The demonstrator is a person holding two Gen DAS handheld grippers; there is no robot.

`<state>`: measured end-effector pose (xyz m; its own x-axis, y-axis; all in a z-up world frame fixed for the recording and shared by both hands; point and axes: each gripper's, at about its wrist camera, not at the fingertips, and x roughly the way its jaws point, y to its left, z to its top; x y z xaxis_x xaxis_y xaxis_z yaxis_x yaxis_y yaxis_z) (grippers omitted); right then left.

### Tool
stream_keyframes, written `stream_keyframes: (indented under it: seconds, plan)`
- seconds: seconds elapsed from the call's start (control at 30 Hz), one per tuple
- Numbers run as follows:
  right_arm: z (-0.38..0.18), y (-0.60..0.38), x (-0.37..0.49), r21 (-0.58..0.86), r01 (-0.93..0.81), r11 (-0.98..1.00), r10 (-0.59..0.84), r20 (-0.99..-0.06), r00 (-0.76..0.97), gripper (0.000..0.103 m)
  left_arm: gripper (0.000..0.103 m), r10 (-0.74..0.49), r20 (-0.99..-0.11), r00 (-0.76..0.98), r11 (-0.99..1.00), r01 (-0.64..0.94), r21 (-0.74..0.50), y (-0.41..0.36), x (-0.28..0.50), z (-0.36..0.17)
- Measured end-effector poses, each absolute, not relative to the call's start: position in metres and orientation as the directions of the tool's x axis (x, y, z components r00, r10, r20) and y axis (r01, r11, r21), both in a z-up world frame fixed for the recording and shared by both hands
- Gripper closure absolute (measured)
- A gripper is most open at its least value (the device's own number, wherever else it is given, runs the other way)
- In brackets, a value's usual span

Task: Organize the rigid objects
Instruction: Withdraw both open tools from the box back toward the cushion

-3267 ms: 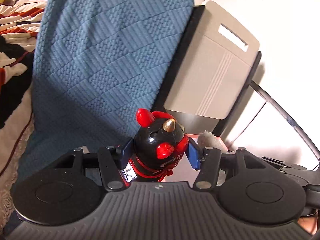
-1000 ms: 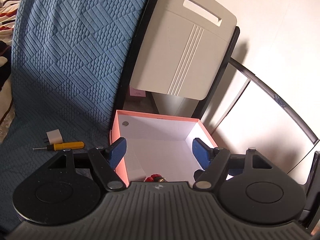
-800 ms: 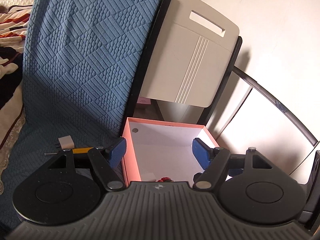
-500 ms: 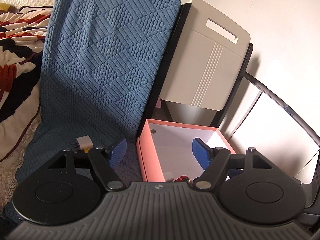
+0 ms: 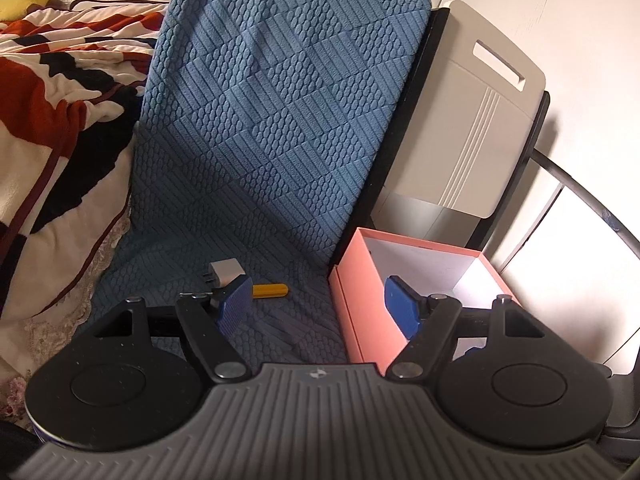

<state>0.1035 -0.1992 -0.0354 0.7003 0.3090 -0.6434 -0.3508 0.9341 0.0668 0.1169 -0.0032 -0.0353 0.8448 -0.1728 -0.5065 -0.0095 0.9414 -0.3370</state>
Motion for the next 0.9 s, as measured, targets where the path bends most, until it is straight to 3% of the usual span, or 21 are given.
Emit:
stream_keyframes:
  seconds: [0.27,0.6,0.9]
  plan:
    - [-0.059,-0.180,0.106,0.070,-0.352,0.933,0.307,-0.665,0.681,0.018,0.026,-0.149,-0.551,0.821,0.945,-0.045,-0.323,0.031,0.110,-0.069]
    - [-0.075,-0.161,0.103,0.088,-0.360,0.929,0.323,-0.669,0.669,0.018,0.026,-0.096,-0.530,0.842,0.944,-0.092,-0.317,0.060,0.111,-0.092]
    - [-0.077,-0.161,0.124,0.136,-0.320,0.938,0.325,-0.669,0.669,0.018,0.026,-0.137,-0.557,0.819,0.933,-0.083,-0.351,0.067,0.151,-0.115]
